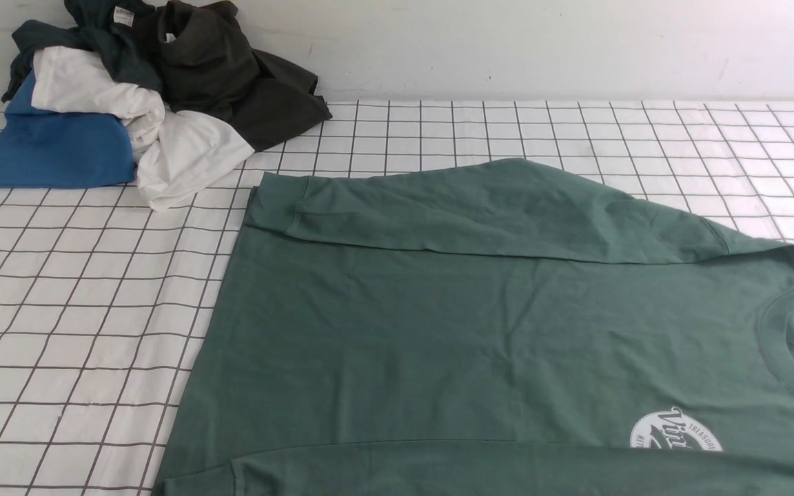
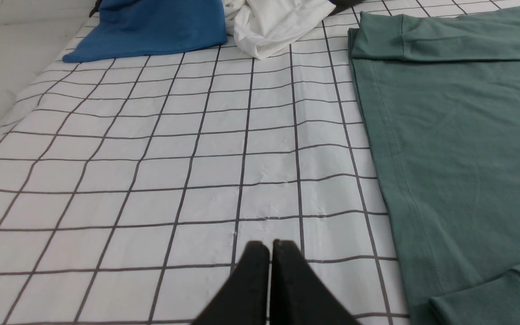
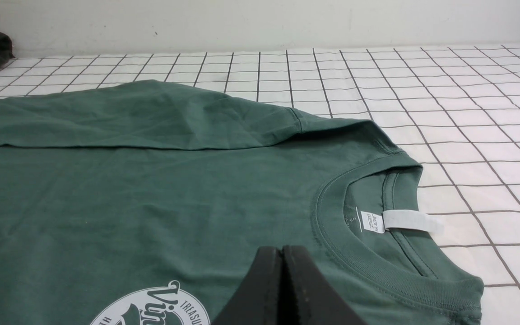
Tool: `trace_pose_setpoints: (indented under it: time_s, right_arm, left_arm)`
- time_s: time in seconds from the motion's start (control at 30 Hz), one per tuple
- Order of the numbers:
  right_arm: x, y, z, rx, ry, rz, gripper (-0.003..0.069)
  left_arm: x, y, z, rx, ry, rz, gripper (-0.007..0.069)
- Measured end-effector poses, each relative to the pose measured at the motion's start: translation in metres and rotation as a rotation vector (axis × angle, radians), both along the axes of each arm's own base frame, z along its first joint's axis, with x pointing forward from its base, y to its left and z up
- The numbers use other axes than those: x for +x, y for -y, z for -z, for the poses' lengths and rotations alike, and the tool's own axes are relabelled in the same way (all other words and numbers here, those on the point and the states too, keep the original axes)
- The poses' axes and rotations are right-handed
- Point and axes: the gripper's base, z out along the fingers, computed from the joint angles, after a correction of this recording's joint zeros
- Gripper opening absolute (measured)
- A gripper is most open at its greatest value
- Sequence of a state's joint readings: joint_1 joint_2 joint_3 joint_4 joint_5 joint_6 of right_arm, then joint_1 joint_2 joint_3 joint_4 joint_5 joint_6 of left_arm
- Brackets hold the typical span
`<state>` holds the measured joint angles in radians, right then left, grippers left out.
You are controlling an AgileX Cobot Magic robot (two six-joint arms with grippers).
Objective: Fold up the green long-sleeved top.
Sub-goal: Use the left arm to clamp the cuff closest to it
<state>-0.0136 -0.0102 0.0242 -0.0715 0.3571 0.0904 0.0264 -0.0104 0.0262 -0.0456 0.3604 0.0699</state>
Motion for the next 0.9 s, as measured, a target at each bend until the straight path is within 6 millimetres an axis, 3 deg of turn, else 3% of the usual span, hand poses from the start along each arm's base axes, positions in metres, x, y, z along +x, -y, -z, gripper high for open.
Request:
trace_pose_setpoints:
  time_s: [0.63,0.77,0.9]
  right_arm:
    - [0.0000,0.0001,0.0000,0.005,0.000,0.002,-0.0014]
    - [0.0000,0.0000,0.0000,0.023,0.001,0.004,-0.0014]
    - [0.0000,-0.0012,0.0001,0.107,0.002,0.007,-0.0014]
  left_arm:
    - [0.0000,-0.0012,-0.0001,0.039,0.001,-0.002,-0.0007]
    - [0.0008,0.0018,-0.0025,-0.142,0.030,-0.020,-0.0007]
    - [0.0019,0.0073,-0.0081,-0.540,0.075,-0.053,-0.0007]
